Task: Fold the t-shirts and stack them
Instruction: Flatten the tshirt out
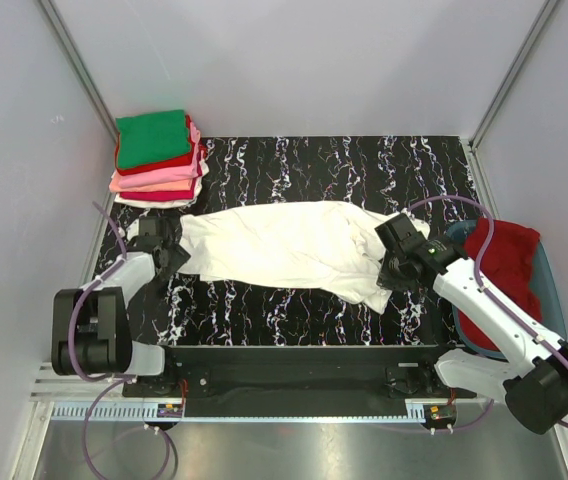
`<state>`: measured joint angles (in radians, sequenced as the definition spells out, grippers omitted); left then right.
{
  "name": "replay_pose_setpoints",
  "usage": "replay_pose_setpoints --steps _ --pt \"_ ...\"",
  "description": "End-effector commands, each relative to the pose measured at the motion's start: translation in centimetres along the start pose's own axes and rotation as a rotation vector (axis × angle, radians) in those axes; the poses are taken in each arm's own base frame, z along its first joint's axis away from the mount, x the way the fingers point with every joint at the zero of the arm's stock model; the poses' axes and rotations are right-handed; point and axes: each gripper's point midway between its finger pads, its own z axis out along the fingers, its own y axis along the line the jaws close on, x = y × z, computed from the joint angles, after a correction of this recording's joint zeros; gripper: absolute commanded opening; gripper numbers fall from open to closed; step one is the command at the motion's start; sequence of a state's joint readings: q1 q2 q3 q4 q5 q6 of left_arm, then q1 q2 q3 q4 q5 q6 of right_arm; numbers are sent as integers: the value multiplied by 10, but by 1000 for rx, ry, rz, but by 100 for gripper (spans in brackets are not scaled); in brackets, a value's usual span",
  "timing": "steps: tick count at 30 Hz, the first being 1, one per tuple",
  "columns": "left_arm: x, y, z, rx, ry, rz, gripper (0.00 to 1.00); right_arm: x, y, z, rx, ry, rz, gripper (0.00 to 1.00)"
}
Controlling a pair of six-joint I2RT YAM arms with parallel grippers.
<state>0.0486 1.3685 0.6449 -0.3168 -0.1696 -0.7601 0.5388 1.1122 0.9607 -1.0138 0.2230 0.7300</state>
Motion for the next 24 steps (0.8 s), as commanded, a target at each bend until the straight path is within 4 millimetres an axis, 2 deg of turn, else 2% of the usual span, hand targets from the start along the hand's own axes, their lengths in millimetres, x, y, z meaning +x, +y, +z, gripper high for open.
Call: replay_pose_setpoints --steps 1,3,4,5,9,12,13,16,17,18,19,20,22,23,24 --pt "-22 -17 3 30 -54 -28 62 -6 3 2 -23 -16 1 0" --pt "-21 -18 6 28 -46 -25 55 -6 4 2 -30 -14 1 0" --pt "-24 -21 7 34 -47 -24 46 -6 3 2 -30 -14 4 0" --pt "-24 -22 8 35 -41 -22 41 -7 3 2 -31 -14 5 0" --pt "-25 -28 14 38 -24 -12 26 -8 3 3 -33 -14 7 0" --pt "-27 -36 15 68 -23 2 4 -9 2 5 -31 -15 15 0" --pt "-28 -37 14 78 -26 7 0 -10 1 4 -32 -16 15 0" --pt "-32 -40 -1 108 -41 12 0 -15 3 -2 -49 -33 31 0" --pt "-35 -41 -9 116 -50 15 0 -20 6 -8 -59 -46 39 0" --pt "-50 -51 -32 166 -103 10 0 -25 7 -13 -65 -65 45 0" --pt "-50 -49 -45 170 -101 26 0 -28 6 -21 -74 -82 55 0" --pt "-62 -54 -72 222 -158 25 0 -38 11 -34 -98 -116 65 0" --pt "-72 -56 -108 260 -190 61 0 -48 8 -53 -109 -167 81 0" --pt "-76 -57 -124 280 -210 72 0 -58 11 -70 -139 -207 92 0" --pt "-83 -57 -151 323 -261 77 0 -63 10 -80 -147 -232 96 0"
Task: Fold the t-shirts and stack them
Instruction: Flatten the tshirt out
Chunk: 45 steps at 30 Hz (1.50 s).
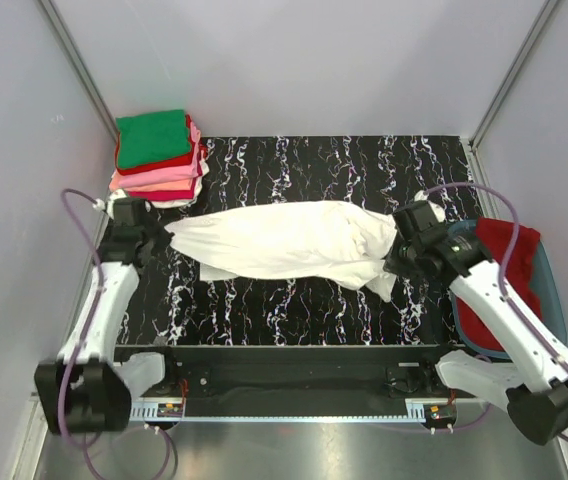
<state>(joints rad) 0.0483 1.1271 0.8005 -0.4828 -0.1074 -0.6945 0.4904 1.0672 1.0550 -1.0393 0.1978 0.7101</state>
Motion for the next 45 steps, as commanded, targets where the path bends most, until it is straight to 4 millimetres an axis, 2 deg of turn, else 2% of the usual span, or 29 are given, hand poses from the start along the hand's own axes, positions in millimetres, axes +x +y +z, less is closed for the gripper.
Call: replay_pose_setpoints --steps 1,5,6,7,9,10,14,18,19,22,24,25,26,27,28,30,31,32,33,34,35,36,37,38,39,40,41,43,45 --pt "-48 -29 -84 141 -149 75 0 -42 6 -62 -91 -183 51 0" --pt "-67 -33 -164 238 -283 111 0 -64 10 -130 -227 -318 68 0" --pt "-69 -31 -186 270 -331 116 0 -65 12 -143 -268 -339 61 0" --pt "-67 -27 -199 277 -341 131 0 -68 8 -169 -327 -403 66 0" --pt "-74 -28 -241 330 -422 133 0 -70 4 -197 -390 -465 67 0" --pt "-73 -22 -250 313 -428 131 0 -72 -3 -224 -448 -534 74 0" --pt "-80 -19 -303 398 -546 100 0 -74 -20 -285 -569 -706 72 0" --pt "-104 -24 -378 504 -714 68 0 -80 -37 -340 -646 -885 58 0" --pt "-111 -23 -390 503 -747 63 0 -86 -42 -361 -661 -961 47 0" --pt "-130 -34 -409 531 -784 94 0 -109 -46 -386 -627 -1091 42 0" --pt "-141 -48 -401 523 -766 115 0 -127 -42 -385 -570 -1112 39 0" --pt "-146 -59 -390 516 -736 131 0 -145 -27 -377 -523 -1100 4 0" --pt "-150 -65 -385 515 -724 133 0 -158 -24 -369 -462 -1097 14 0" --pt "-153 -71 -377 506 -703 123 0 -179 -5 -344 -378 -1053 -32 0" --pt "-155 -76 -365 490 -675 123 0 -193 2 -340 -344 -1057 -35 0" --pt "-160 -93 -321 415 -563 130 0 -220 7 -317 -192 -1050 -40 0" --pt "-159 -103 -303 409 -513 146 0 -241 30 -288 -135 -1018 -79 0" --pt "-158 -113 -261 351 -427 159 0 -251 39 -271 -89 -1003 -110 0" --pt "-156 -119 -239 333 -384 152 0 -267 59 -227 -16 -940 -175 0" --pt "-150 -131 -201 325 -289 166 0 -279 67 -207 3 -920 -184 0" --pt "-139 -126 -166 280 -220 163 0 -286 82 -180 -25 -869 -213 0" --pt "-142 -135 -144 305 -199 149 0 -303 85 -117 36 -771 -205 0" --pt "-135 -131 -94 246 -95 129 0 -313 98 -94 -12 -728 -211 0" --pt "-133 -125 -69 204 -48 109 2 -321 100 -67 -17 -668 -203 0" --pt "-131 -123 -52 168 -4 104 19 -312 83 23 74 -447 -187 7" --pt "-116 -122 -18 132 97 108 39 -340 101 2 4 -508 -164 80" --pt "-111 -124 -11 124 128 109 57 -341 107 19 -23 -465 -171 97" --pt "-105 -131 -13 152 134 114 65 -335 112 47 -33 -405 -168 100" --pt "-101 -136 -22 180 111 139 87 -323 112 55 -33 -365 -152 100"
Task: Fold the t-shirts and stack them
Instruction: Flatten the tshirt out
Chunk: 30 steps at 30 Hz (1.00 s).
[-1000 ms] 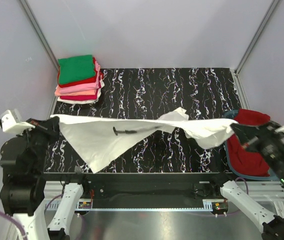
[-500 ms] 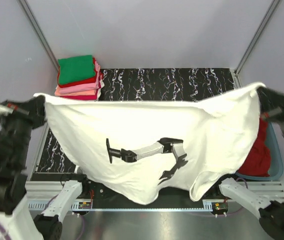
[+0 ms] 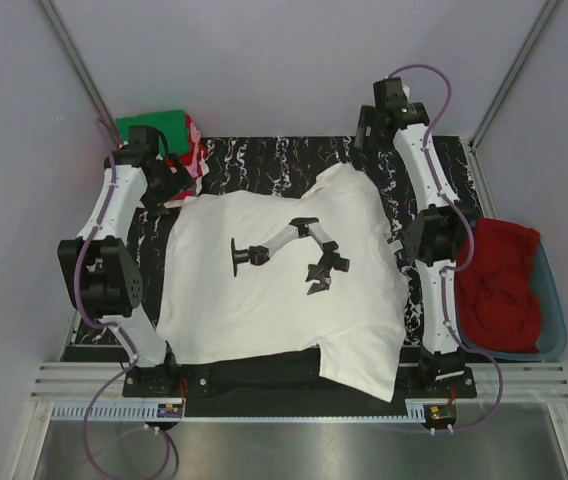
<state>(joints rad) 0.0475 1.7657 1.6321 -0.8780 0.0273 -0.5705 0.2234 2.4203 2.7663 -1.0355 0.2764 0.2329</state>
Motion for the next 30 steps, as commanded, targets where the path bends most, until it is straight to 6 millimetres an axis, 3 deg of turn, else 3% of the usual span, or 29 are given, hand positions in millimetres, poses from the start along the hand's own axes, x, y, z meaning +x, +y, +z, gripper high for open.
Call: replay_pose_setpoints --steps 1,5,6,8,10,11,13,14,17,20,21,22,23,27,28,30 --pt "-16 -40 -88 188 -173 40 89 -11 4 -84 -102 11 68 100" --pt "4 -27 -104 193 -181 91 90 1 6 -113 -194 -49 118 100" --pt "16 -21 -108 201 -177 105 90 15 6 -117 -213 -19 124 100" --pt "25 -16 -110 219 -187 140 90 24 11 -125 -256 2 152 99" --pt "44 -17 -118 258 -190 187 89 54 23 -118 -331 81 169 98" --pt "61 -7 -105 239 -158 196 89 62 28 -117 -354 101 197 97" --pt "73 -1 -107 265 -160 205 89 83 38 -112 -420 141 220 95" --pt "86 7 -96 256 -136 211 88 91 42 -110 -428 160 241 95" --pt "98 15 -86 249 -122 216 88 111 61 -103 -505 201 252 94" --pt "109 19 -71 244 -81 202 86 126 99 -95 -614 267 212 93" --pt "114 21 -65 245 -60 197 85 134 116 -84 -641 308 196 92" --pt "116 20 -60 252 -58 187 85 163 135 -52 -648 425 191 91" --pt "117 20 -59 250 -56 186 85 152 139 -55 -662 400 190 91" --pt "110 26 -44 190 -55 175 85 176 145 -10 -611 465 189 90" --pt "108 25 -39 182 -55 175 85 191 143 6 -585 499 183 90" --pt "104 23 -25 165 -35 163 84 190 140 22 -551 487 178 90"
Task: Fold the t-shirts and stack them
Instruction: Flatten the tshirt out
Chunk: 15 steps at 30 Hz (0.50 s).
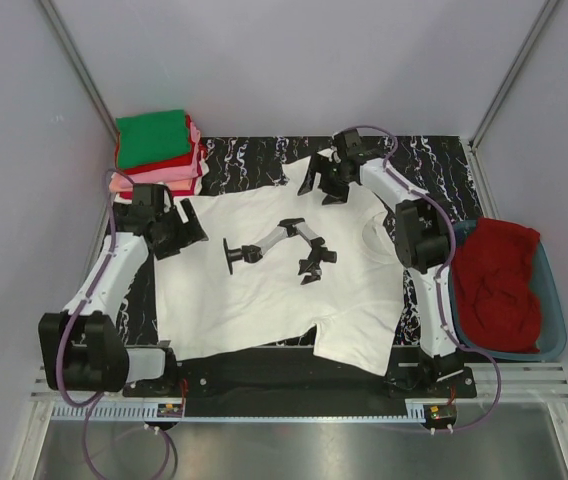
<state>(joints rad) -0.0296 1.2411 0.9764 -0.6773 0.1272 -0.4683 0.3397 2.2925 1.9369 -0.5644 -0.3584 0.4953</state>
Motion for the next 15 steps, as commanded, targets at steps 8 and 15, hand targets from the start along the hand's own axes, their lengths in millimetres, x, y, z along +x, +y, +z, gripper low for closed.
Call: replay_pose_setpoints --steps 8,15 --pt "-35 -18 49 0 -2 -23 82 -40 -104 30 112 -18 202 89" --pt "-50 -28 70 -19 9 -9 81 -50 -194 9 201 -66 408 89"
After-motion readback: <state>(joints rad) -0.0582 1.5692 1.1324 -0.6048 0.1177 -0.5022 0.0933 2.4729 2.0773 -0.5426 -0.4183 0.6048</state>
